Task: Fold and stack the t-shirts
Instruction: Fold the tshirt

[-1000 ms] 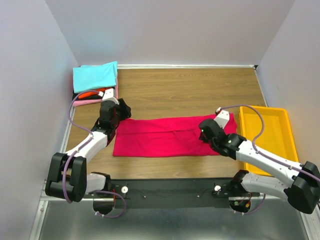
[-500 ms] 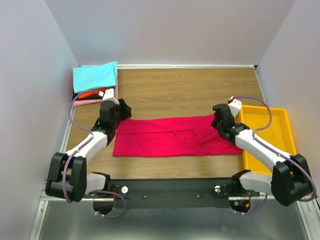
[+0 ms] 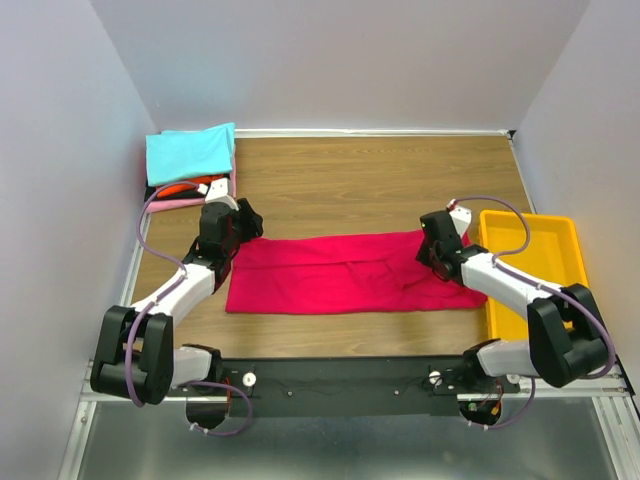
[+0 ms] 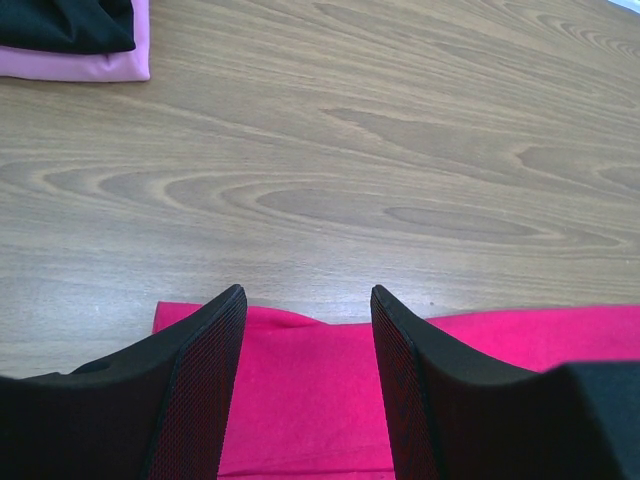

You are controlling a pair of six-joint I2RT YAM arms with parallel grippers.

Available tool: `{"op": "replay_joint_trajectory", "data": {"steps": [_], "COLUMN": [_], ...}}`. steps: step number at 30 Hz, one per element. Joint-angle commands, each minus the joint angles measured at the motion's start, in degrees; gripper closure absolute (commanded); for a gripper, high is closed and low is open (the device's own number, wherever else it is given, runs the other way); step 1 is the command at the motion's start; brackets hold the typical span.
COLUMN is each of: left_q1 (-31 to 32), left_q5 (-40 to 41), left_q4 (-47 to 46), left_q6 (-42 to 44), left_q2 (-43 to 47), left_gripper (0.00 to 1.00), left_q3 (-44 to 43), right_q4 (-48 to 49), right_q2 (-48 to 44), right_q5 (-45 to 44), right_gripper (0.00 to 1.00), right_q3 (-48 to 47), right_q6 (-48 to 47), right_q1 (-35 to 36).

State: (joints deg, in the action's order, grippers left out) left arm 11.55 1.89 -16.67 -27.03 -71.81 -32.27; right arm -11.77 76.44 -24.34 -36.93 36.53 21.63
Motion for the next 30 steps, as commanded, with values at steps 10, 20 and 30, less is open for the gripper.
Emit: {"op": "replay_joint_trajectory", "data": {"steps": [10, 20, 30], "left_q1": [0.23, 0.23, 0.23], "left_q5": [-0.92, -1.63, -1.63], "left_q4": [-1.09, -1.61, -1.88], "left_q6": [0.57, 0.48, 0.48], "left_q2": [3.34, 4.22, 4.93], "left_gripper": [0.39, 0.39, 0.39], "left_q3": [1.77, 2.13, 2.39], "right_q4": [-6.59, -11.17, -15.21], "right_q2": [1.61, -6.38, -14.91], "right_q5": [3.33, 6.49, 13.17], "right_gripper": [0.52, 0.55, 0.56], "right_q3": [1.33, 5.10, 7.04], "right_q6": [4.42, 7.15, 7.41], "right_q1": [-0.36, -0.27, 0.52]}}
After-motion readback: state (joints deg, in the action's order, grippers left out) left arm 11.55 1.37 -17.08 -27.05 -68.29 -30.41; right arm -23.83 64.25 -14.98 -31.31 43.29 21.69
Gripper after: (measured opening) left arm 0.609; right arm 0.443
